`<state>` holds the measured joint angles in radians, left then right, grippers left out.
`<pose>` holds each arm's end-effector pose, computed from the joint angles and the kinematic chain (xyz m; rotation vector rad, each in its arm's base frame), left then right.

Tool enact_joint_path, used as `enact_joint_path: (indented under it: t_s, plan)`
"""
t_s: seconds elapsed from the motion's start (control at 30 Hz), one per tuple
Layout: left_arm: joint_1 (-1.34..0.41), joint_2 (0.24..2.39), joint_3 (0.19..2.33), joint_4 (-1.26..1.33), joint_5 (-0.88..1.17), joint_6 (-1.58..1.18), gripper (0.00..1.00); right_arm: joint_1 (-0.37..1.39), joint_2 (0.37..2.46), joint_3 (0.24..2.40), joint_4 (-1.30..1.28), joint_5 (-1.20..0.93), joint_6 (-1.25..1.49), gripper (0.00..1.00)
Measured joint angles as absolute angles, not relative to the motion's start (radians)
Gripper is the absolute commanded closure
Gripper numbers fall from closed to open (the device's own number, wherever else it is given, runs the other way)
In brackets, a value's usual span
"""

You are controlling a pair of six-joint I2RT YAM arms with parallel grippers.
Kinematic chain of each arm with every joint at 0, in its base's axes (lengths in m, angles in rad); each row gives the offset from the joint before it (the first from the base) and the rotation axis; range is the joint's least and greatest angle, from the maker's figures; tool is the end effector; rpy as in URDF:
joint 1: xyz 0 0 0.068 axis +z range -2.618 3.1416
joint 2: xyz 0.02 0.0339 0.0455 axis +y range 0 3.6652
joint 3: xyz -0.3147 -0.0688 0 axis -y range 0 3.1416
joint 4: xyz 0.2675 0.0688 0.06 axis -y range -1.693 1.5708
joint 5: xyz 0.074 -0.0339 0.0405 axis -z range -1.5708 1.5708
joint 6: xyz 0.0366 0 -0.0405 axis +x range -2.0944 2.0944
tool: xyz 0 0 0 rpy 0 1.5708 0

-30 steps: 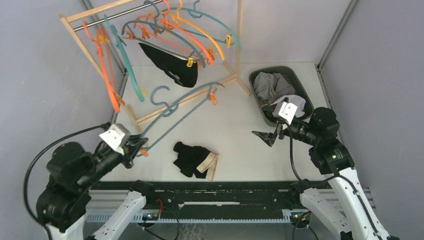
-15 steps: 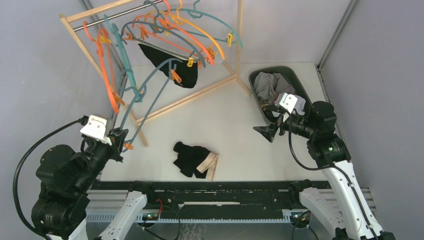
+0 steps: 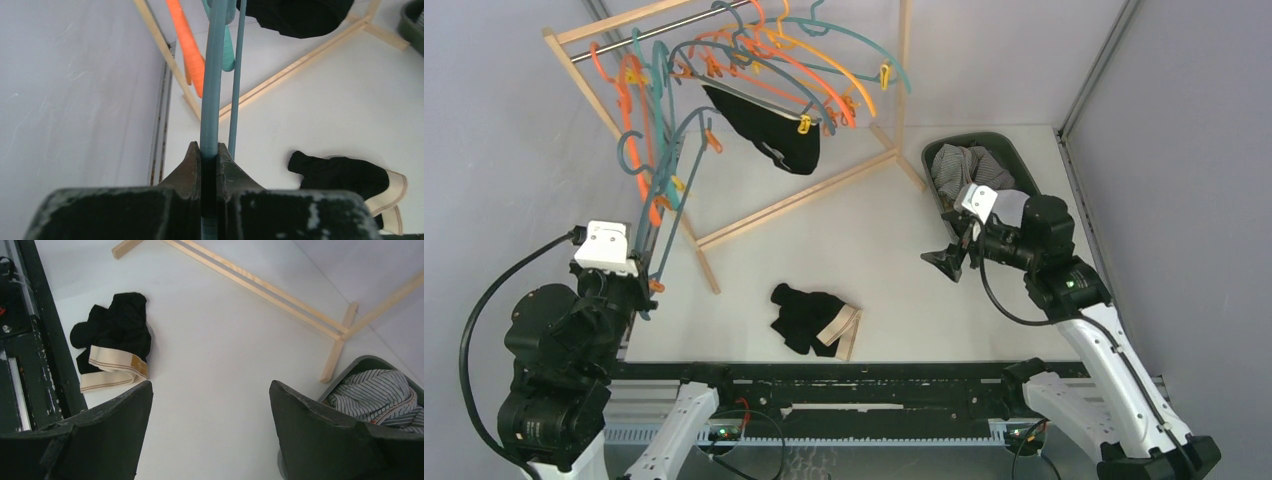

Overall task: Remove the underwear clipped to the hanger
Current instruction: Place the hanger at the clothesline.

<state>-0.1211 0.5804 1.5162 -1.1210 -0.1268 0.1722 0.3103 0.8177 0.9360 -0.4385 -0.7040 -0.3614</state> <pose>-0.0236 0.0075 0.5167 0.1649 1.7491 0.1485 0.1452 0.0714 0.4022 -1.0419 1.5392 0.6265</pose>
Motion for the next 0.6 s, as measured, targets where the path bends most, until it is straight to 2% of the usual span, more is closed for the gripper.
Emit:
enact_joint_path:
  t_s: [0.3, 0.6]
  plan:
    - [-0.121, 0.672, 1.565, -1.098, -0.160, 0.168, 1.00, 0.349, 0.827, 0.875, -0.422, -0.654, -0.381, 0.15]
    - [-0.118, 0.828, 1.772, -1.099, -0.155, 0.167, 1.00, 0.349, 0.827, 0.873, -0.411, -0.635, -0.384, 0.15]
